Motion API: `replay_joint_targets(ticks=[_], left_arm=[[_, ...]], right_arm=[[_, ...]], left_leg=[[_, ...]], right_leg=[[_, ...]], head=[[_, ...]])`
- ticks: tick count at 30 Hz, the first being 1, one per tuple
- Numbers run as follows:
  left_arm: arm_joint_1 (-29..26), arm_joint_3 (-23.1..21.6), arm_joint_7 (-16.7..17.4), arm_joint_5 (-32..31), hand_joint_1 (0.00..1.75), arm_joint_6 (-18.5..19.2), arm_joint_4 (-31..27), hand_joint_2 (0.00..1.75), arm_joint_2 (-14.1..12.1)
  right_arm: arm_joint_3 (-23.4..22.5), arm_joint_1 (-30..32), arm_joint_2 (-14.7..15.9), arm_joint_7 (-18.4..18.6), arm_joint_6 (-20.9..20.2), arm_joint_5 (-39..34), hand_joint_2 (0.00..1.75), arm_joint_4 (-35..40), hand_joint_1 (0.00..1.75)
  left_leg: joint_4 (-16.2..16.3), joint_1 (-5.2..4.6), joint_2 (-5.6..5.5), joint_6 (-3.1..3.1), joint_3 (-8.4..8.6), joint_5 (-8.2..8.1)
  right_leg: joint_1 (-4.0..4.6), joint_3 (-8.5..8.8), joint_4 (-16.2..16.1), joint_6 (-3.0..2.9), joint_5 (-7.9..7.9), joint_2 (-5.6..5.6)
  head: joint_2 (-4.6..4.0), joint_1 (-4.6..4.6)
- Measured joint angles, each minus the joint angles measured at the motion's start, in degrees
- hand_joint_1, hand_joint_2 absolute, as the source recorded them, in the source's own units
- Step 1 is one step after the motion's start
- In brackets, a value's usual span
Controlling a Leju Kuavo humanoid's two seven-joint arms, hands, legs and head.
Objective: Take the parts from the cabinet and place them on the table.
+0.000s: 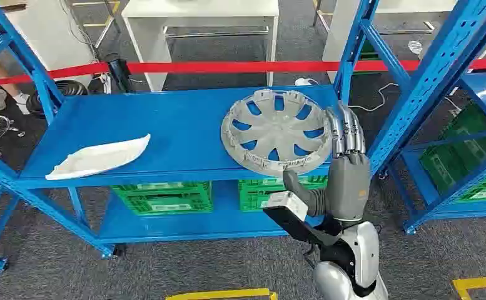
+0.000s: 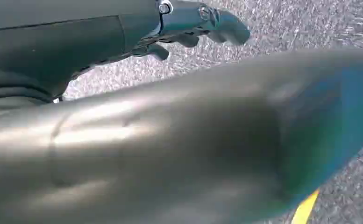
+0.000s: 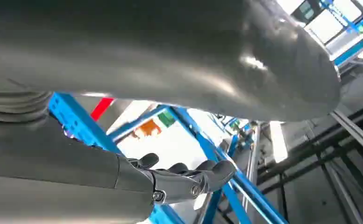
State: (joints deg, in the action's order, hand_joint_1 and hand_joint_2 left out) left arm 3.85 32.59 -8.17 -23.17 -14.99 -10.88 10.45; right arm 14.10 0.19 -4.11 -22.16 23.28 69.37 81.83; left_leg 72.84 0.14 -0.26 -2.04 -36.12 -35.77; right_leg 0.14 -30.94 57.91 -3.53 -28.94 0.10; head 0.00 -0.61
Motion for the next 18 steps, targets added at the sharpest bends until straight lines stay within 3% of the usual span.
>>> replay_joint_targets(ticks=[1,2,3,5,6,8,11,12,13,14,15,16,17,18], left_arm=[[-0.3,0.0,0.2,-0.3,0.0,0.1,0.0,0.0,0.0],[-0.5,0.0,0.4,-0.4,0.0,0.2,0.0,0.0,0.0],[-0.6,0.0,0.4,-0.4,0.0,0.3,0.0,0.0,0.0],[-0.6,0.0,0.4,-0.5,0.0,0.3,0.0,0.0,0.0],[-0.8,0.0,0.4,-0.6,0.0,0.3,0.1,0.0,0.1],[-0.7,0.0,0.6,-1.0,0.0,0.4,0.3,0.0,0.2],[-0.6,0.0,0.7,-1.6,0.0,0.2,0.3,0.0,0.4],[-0.6,0.0,0.8,-1.7,0.0,0.0,0.3,0.0,0.4],[-0.4,0.0,0.9,-2.1,0.0,-0.2,0.3,0.0,0.5],[-0.2,0.0,1.2,-2.4,0.0,-0.3,0.3,0.0,0.5],[-0.1,0.0,1.3,-2.7,0.0,-0.5,0.3,0.0,0.6],[-0.1,-0.1,1.3,-3.0,0.0,-0.6,0.3,0.0,0.7],[0.0,-0.1,1.1,-3.5,0.0,-0.7,0.3,0.0,0.7],[0.0,-0.2,1.1,-4.0,0.0,-0.9,0.3,0.0,0.7]], right_arm=[[0.0,0.0,0.0,-0.2,-0.3,-0.5,0.0,0.0,0.0],[0.0,0.0,0.0,-0.4,-0.8,-0.9,0.0,0.0,0.0],[0.0,-0.1,0.0,-1.0,-1.1,-2.0,0.0,0.0,0.0],[0.0,-0.6,0.0,-2.2,-1.4,-5.4,0.0,0.0,0.0],[-0.1,-1.1,0.0,-3.0,-2.1,-7.4,0.0,0.0,0.0],[-0.1,-2.6,0.0,-4.3,-3.0,-10.4,0.0,-0.1,0.0],[-0.1,-5.6,0.0,-5.4,-4.3,-13.7,0.0,-0.8,0.0],[-0.2,-6.5,0.0,-5.5,-4.4,-14.3,0.0,-1.3,0.0],[-0.2,-7.6,0.0,-5.3,-4.3,-14.7,0.0,-1.9,0.0],[-0.2,-8.8,0.0,-4.7,-4.1,-15.1,0.0,-3.1,0.0],[-0.3,-9.8,0.0,-4.1,-4.0,-15.2,0.0,-4.3,0.0],[-0.4,-10.5,0.0,-3.7,-3.9,-15.4,0.0,-5.4,0.0],[-0.5,-11.0,0.0,-3.5,-3.7,-15.4,0.0,-6.5,0.0],[-0.5,-11.7,0.0,-3.1,-3.6,-15.5,0.0,-7.4,0.0]], left_leg=[[2.5,0.21,0.0,-0.28,-2.42,-1.19],[2.3,0.37,0.01,-0.55,-3.39,-0.92],[0.0,0.52,0.02,-0.72,-3.3,0.66],[-8.4,0.76,0.16,-0.93,-1.45,6.75],[-12.7,0.93,0.54,-0.86,-0.88,11.76],[-13.6,0.42,0.92,0.24,-1.15,10.65],[-14.4,0.71,0.38,1.63,0.7,10.91],[-14.7,0.81,0.45,2.05,1.56,10.55],[-14.8,0.79,0.39,2.35,2.16,10.15],[-14.8,0.78,0.38,2.51,2.62,9.84],[-14.8,0.72,0.37,2.62,3.0,9.37],[-14.8,0.68,0.21,2.67,3.42,8.91],[-14.8,0.67,0.01,2.61,3.92,8.41],[-14.8,0.64,-0.2,2.48,4.68,7.83]], right_leg=[[-0.13,0.54,0.0,0.13,-0.49,0.11],[-0.29,1.18,0.0,0.32,-1.03,0.22],[-0.49,2.01,0.0,0.59,-1.66,0.35],[-0.87,3.79,0.0,1.2,-2.95,0.34],[-0.86,3.77,0.0,1.62,-3.64,0.3],[-0.67,4.43,-0.4,2.58,-4.6,0.37],[-0.63,5.58,-0.1,3.66,-3.83,0.29],[-0.84,4.45,2.5,3.9,-3.48,0.13],[-0.79,1.9,6.6,4.04,-3.34,0.12],[-0.78,-1.3,10.8,4.28,-4.47,0.14],[-0.77,-4.4,14.4,4.41,-6.89,0.13],[-0.78,-6.72,16.3,4.34,-9.38,0.13],[-0.77,-8.17,16.6,4.3,-10.54,0.13],[-0.77,-8.64,14.7,4.09,-9.45,0.13]], head=[[0.0,-0.02],[0.0,0.02],[0.0,-0.02],[0.0,0.0],[0.0,-0.15],[0.0,-0.28],[0.0,-0.22],[0.0,-0.09],[0.0,0.17],[0.0,0.28],[0.0,0.28],[0.0,0.31],[0.0,0.37],[0.0,0.46]])
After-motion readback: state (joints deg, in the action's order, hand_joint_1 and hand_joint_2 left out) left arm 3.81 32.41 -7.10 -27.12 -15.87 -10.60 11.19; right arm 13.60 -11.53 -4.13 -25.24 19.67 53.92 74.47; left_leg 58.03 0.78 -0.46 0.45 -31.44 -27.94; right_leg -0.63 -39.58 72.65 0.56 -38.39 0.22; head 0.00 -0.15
